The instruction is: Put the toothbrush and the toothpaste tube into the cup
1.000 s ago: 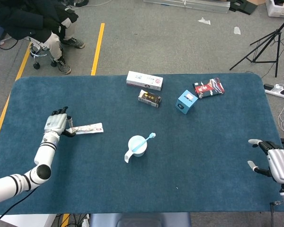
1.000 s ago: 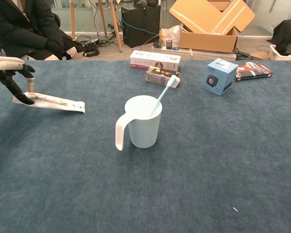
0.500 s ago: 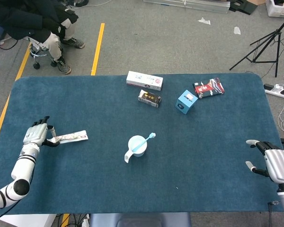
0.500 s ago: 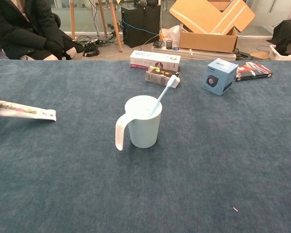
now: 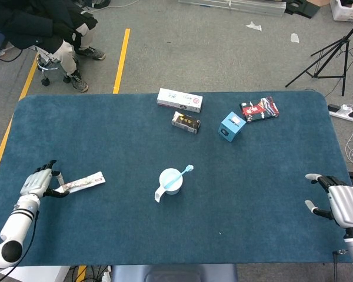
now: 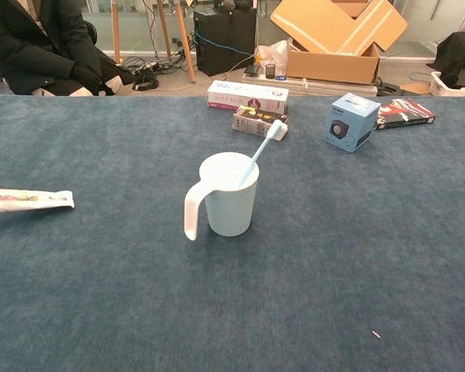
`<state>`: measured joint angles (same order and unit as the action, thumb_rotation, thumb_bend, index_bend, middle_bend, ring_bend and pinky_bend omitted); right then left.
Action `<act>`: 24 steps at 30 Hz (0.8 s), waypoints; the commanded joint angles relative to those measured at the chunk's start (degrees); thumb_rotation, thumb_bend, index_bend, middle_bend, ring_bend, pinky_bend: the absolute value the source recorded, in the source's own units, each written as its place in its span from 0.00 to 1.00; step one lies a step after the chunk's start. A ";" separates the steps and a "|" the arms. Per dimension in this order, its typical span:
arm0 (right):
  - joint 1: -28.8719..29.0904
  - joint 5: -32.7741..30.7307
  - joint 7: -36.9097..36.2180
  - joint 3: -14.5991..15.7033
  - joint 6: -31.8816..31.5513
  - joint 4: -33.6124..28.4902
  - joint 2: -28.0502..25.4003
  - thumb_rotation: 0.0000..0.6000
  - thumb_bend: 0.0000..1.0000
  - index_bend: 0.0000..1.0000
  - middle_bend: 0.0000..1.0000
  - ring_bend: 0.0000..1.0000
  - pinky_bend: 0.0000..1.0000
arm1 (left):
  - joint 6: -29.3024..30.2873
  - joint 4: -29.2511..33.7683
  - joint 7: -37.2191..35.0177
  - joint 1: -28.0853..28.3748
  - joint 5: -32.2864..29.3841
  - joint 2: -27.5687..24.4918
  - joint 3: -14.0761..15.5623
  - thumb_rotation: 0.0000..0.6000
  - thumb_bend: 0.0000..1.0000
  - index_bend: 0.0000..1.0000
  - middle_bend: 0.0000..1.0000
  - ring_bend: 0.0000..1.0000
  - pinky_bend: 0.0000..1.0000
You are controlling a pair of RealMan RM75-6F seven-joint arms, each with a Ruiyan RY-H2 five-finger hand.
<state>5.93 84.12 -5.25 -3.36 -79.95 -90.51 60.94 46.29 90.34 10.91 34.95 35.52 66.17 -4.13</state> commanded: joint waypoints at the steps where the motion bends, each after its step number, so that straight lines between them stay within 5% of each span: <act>1: 0.00 0.05 0.04 0.03 -0.02 -0.03 0.00 1.00 0.16 0.33 0.42 0.34 0.47 | -0.45 0.21 -1.93 -1.54 2.38 -0.65 0.59 1.00 0.39 0.56 0.00 0.00 0.00; 14: 0.07 0.06 0.44 0.11 0.06 -0.14 0.09 1.00 0.16 0.33 0.42 0.34 0.47 | 2.07 1.40 -7.23 -5.46 11.52 -1.52 0.50 1.00 0.15 0.25 0.00 0.00 0.00; 24: 0.20 -0.06 0.80 0.08 0.24 -0.14 0.20 1.00 0.16 0.33 0.41 0.34 0.47 | 3.29 1.61 -4.25 -3.11 11.02 1.60 -1.46 1.00 0.15 0.26 0.00 0.00 0.00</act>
<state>6.12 84.05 -4.46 -3.27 -79.71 -90.64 61.14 49.33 92.22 5.96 31.32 46.96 67.09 -5.32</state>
